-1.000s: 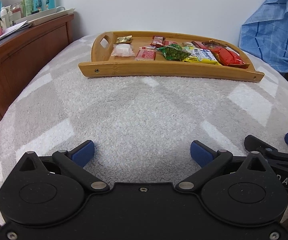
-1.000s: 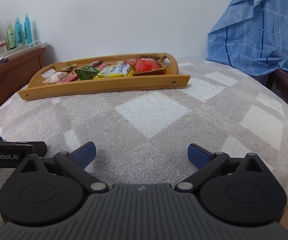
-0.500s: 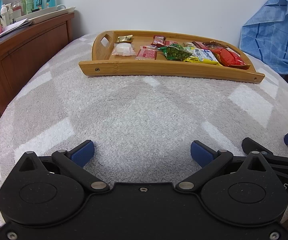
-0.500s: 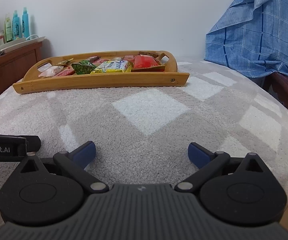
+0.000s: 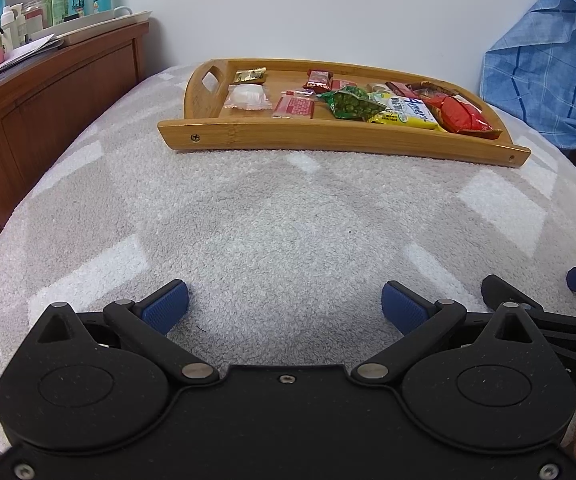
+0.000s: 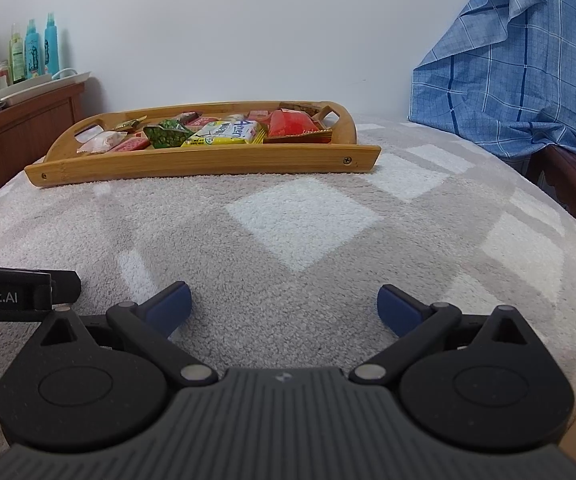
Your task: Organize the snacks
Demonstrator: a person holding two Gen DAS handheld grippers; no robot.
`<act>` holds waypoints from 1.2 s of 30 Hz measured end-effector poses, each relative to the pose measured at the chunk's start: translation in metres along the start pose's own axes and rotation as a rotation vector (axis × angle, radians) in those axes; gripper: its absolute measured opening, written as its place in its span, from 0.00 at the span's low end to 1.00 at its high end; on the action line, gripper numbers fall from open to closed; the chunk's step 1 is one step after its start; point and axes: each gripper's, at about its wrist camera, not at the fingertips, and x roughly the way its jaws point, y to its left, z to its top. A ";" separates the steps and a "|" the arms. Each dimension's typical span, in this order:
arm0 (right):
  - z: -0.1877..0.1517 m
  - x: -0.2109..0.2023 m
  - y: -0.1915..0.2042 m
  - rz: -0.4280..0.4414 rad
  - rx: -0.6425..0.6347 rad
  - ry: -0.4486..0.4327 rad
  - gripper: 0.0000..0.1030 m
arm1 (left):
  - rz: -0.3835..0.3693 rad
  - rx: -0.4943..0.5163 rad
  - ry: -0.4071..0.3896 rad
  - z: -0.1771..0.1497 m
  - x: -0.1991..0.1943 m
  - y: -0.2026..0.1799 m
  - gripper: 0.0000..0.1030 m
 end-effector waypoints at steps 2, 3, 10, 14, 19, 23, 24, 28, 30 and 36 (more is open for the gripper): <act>0.000 0.000 0.000 0.000 0.000 0.000 1.00 | 0.000 0.000 0.001 0.000 0.000 0.000 1.00; 0.000 0.000 0.000 -0.001 -0.001 0.000 1.00 | 0.000 0.000 0.001 0.000 0.000 0.000 1.00; 0.000 0.000 0.000 0.000 0.000 0.000 1.00 | 0.001 -0.001 0.008 0.001 0.001 0.000 1.00; 0.000 0.001 0.000 0.000 -0.001 -0.001 1.00 | 0.001 -0.001 0.014 0.002 0.001 0.000 1.00; 0.000 0.001 0.000 -0.001 -0.002 -0.001 1.00 | 0.001 0.000 0.018 0.003 0.001 0.000 1.00; 0.000 0.001 0.000 0.000 -0.002 -0.001 1.00 | 0.002 0.001 0.020 0.003 0.002 0.000 1.00; 0.000 0.001 0.000 -0.001 -0.001 -0.001 1.00 | 0.002 0.002 0.021 0.003 0.002 0.000 1.00; 0.000 0.001 0.000 -0.001 -0.004 -0.002 1.00 | 0.002 0.011 0.027 0.003 0.002 -0.001 1.00; 0.001 0.001 0.000 -0.002 -0.003 -0.002 1.00 | 0.002 0.012 0.029 0.003 0.002 -0.001 1.00; 0.000 0.001 0.001 -0.002 -0.004 -0.002 1.00 | 0.002 0.012 0.030 0.004 0.002 -0.001 1.00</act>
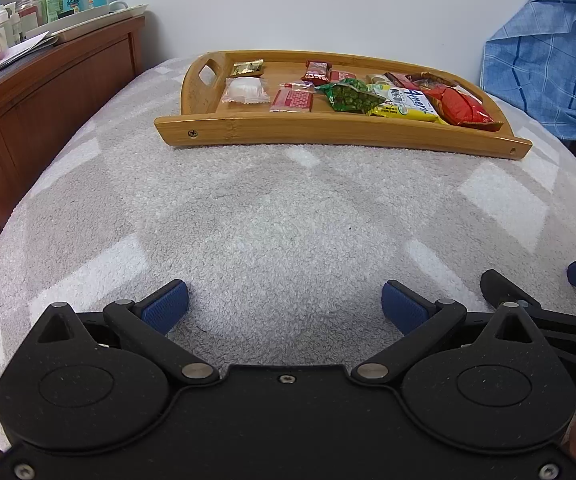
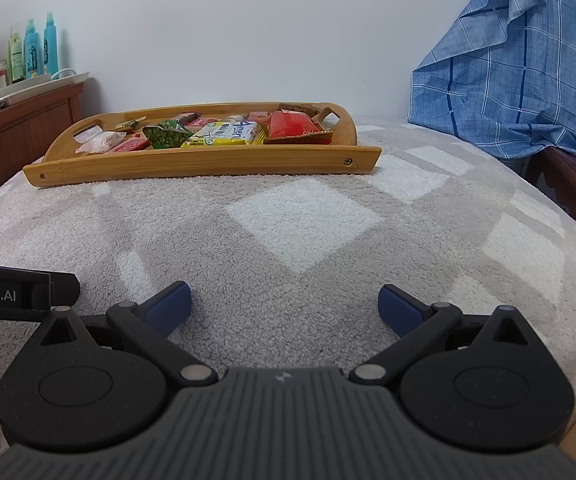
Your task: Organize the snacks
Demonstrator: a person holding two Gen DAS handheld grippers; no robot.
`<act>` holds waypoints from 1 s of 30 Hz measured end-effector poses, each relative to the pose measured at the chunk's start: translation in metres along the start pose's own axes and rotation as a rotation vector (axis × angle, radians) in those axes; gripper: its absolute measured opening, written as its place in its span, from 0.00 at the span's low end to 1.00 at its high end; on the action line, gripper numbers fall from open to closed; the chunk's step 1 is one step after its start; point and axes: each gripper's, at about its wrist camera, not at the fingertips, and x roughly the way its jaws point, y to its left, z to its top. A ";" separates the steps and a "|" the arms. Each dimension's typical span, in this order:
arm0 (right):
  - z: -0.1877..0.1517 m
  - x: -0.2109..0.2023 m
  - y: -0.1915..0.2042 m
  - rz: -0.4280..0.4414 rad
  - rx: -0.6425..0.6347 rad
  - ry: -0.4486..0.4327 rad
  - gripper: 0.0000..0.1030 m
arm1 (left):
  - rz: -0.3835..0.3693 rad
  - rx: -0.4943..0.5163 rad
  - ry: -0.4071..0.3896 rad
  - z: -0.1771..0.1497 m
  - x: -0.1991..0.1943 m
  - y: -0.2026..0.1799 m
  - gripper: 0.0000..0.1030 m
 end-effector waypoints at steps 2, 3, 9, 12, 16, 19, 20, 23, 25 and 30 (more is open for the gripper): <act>0.000 0.000 0.000 0.000 0.000 0.000 1.00 | 0.000 0.000 0.000 0.000 0.000 0.000 1.00; 0.000 0.000 0.000 0.000 0.000 0.000 1.00 | 0.000 0.000 0.000 0.000 0.000 0.000 1.00; 0.000 0.000 0.000 0.000 0.000 0.000 1.00 | 0.000 0.001 0.000 0.000 0.000 0.000 1.00; 0.000 0.000 0.000 0.000 0.000 0.000 1.00 | 0.000 0.001 0.001 0.000 0.000 0.000 1.00; 0.000 0.000 0.000 0.000 0.000 0.000 1.00 | 0.000 0.001 0.000 0.000 0.000 0.000 1.00; 0.000 0.000 0.000 0.000 0.000 0.000 1.00 | 0.002 0.002 0.004 0.000 0.000 0.000 1.00; 0.000 0.000 0.000 0.000 -0.001 0.000 1.00 | 0.003 0.004 0.006 0.000 0.000 0.000 1.00; 0.000 0.000 0.000 -0.002 -0.002 -0.002 1.00 | 0.002 0.005 0.007 0.000 0.001 0.000 1.00; 0.000 0.000 0.000 -0.002 -0.002 -0.002 1.00 | 0.002 0.006 0.008 0.000 0.001 0.000 1.00; 0.000 0.000 0.000 -0.002 -0.002 -0.002 1.00 | 0.002 0.006 0.008 0.000 0.000 0.000 1.00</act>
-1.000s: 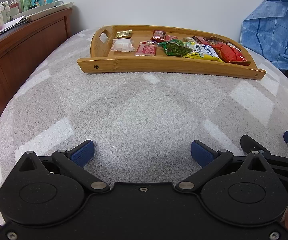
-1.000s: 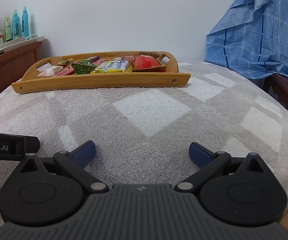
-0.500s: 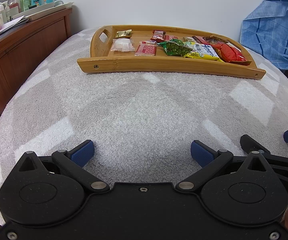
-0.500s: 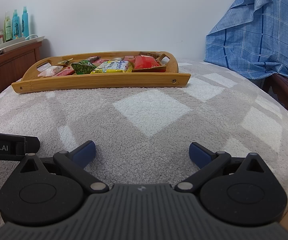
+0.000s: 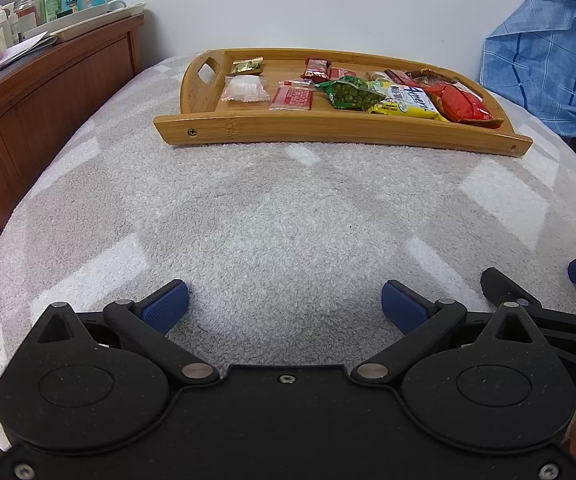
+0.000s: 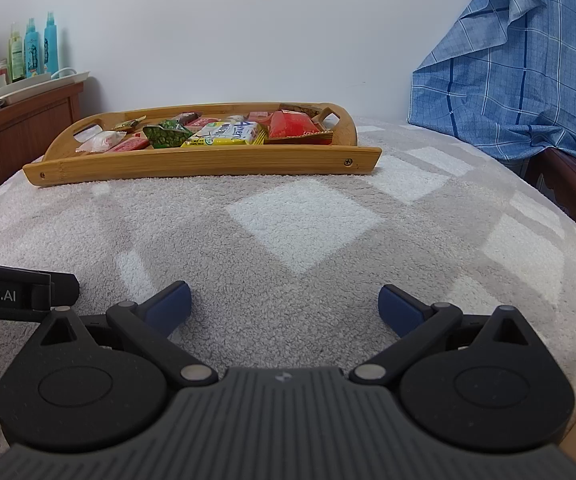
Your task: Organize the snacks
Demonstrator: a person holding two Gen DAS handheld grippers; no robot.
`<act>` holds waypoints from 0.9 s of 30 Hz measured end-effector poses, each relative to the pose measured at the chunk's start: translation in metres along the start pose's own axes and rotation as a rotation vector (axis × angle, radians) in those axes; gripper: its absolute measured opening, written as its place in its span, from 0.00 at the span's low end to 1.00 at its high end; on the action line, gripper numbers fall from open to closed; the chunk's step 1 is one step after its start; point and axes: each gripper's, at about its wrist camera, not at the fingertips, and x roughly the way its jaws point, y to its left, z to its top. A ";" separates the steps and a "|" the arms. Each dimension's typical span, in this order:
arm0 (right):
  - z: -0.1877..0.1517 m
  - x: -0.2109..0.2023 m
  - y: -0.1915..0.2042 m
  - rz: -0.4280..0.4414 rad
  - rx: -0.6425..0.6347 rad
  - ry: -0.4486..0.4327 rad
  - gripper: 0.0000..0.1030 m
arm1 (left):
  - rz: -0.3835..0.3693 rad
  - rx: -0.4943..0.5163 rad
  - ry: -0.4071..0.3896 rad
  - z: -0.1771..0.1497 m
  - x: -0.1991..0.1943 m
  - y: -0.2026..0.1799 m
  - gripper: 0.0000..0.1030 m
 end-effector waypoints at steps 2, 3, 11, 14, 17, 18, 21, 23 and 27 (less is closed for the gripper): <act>0.000 0.000 0.000 0.000 0.000 0.000 1.00 | 0.000 0.000 0.000 0.000 0.000 0.000 1.00; 0.000 0.000 0.000 0.000 0.000 0.000 1.00 | 0.000 -0.001 0.000 0.000 0.000 0.000 1.00; 0.000 -0.001 0.000 0.000 0.000 0.000 1.00 | -0.002 -0.001 -0.003 0.000 0.000 0.000 1.00; 0.000 -0.001 0.000 0.000 0.000 0.000 1.00 | -0.002 -0.001 -0.004 0.000 0.000 0.000 1.00; 0.000 0.000 0.000 0.000 0.000 0.000 1.00 | -0.002 -0.001 -0.004 0.000 0.000 0.000 1.00; 0.000 0.000 0.000 0.000 -0.001 0.000 1.00 | -0.002 -0.001 -0.004 0.000 0.000 0.000 1.00; 0.000 0.000 0.000 0.000 0.000 0.000 1.00 | -0.002 -0.001 -0.004 0.000 0.000 0.000 1.00; 0.000 0.000 0.000 0.000 -0.001 0.000 1.00 | -0.002 -0.002 -0.005 -0.001 0.000 0.000 1.00; 0.000 0.000 0.000 -0.001 0.000 -0.001 1.00 | -0.003 -0.005 -0.010 -0.001 -0.001 0.001 1.00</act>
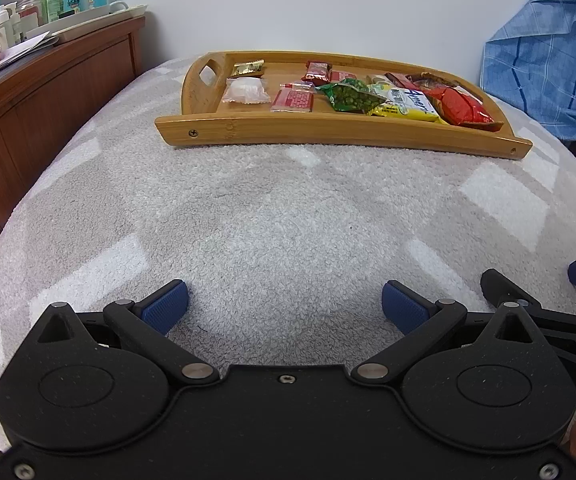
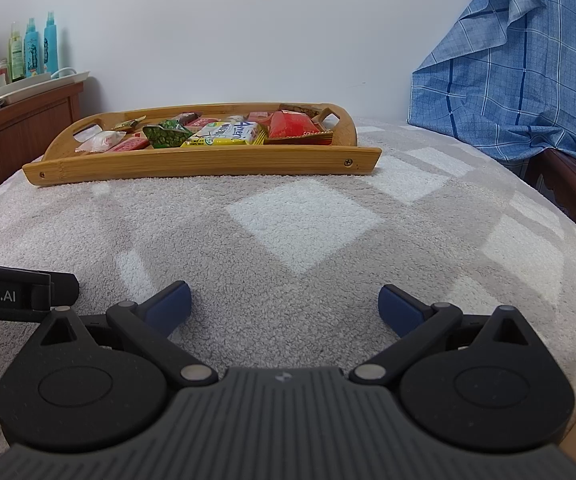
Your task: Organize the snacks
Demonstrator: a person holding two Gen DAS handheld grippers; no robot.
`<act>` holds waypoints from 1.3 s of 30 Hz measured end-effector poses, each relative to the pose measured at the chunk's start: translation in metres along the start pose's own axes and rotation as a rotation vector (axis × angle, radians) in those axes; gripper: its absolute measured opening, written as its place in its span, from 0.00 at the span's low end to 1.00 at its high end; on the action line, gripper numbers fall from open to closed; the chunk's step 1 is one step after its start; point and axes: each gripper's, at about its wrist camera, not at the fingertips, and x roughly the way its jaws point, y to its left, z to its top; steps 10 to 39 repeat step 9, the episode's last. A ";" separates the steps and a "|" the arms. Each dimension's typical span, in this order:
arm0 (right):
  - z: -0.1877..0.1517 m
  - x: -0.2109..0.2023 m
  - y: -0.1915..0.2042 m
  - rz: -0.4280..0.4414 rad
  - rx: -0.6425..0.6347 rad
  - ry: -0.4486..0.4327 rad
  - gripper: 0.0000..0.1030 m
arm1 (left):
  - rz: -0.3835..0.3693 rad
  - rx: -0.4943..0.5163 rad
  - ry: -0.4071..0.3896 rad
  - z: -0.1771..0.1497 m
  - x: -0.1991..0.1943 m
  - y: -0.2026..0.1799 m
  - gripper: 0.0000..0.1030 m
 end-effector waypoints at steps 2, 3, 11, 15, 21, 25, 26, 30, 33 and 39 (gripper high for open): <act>0.000 0.000 0.000 0.001 0.000 0.000 1.00 | 0.000 -0.001 -0.002 0.000 0.000 0.000 1.00; 0.000 0.000 0.000 0.000 0.000 0.000 1.00 | 0.000 -0.001 -0.003 0.000 -0.001 0.000 1.00; 0.000 0.001 0.000 -0.002 0.000 -0.002 1.00 | 0.000 -0.003 -0.013 -0.002 -0.001 0.000 1.00; 0.000 0.001 0.000 -0.002 0.000 -0.002 1.00 | 0.000 -0.003 -0.013 -0.002 -0.001 0.000 1.00; 0.000 0.001 0.000 -0.002 0.000 -0.002 1.00 | 0.000 -0.003 -0.013 -0.002 -0.001 0.000 1.00; 0.000 0.001 0.000 -0.002 0.000 -0.002 1.00 | 0.000 -0.003 -0.013 -0.002 -0.001 0.000 1.00; 0.000 0.001 0.000 -0.002 0.000 -0.002 1.00 | 0.000 -0.003 -0.013 -0.002 -0.001 0.000 1.00; 0.000 0.001 0.000 -0.002 0.000 -0.002 1.00 | 0.000 -0.003 -0.013 -0.002 -0.001 0.000 1.00; 0.000 0.001 0.000 -0.002 0.000 -0.002 1.00 | 0.000 -0.003 -0.013 -0.002 -0.001 0.000 1.00; 0.000 0.001 0.000 -0.002 0.000 -0.002 1.00 | 0.000 -0.003 -0.013 -0.002 -0.001 0.000 1.00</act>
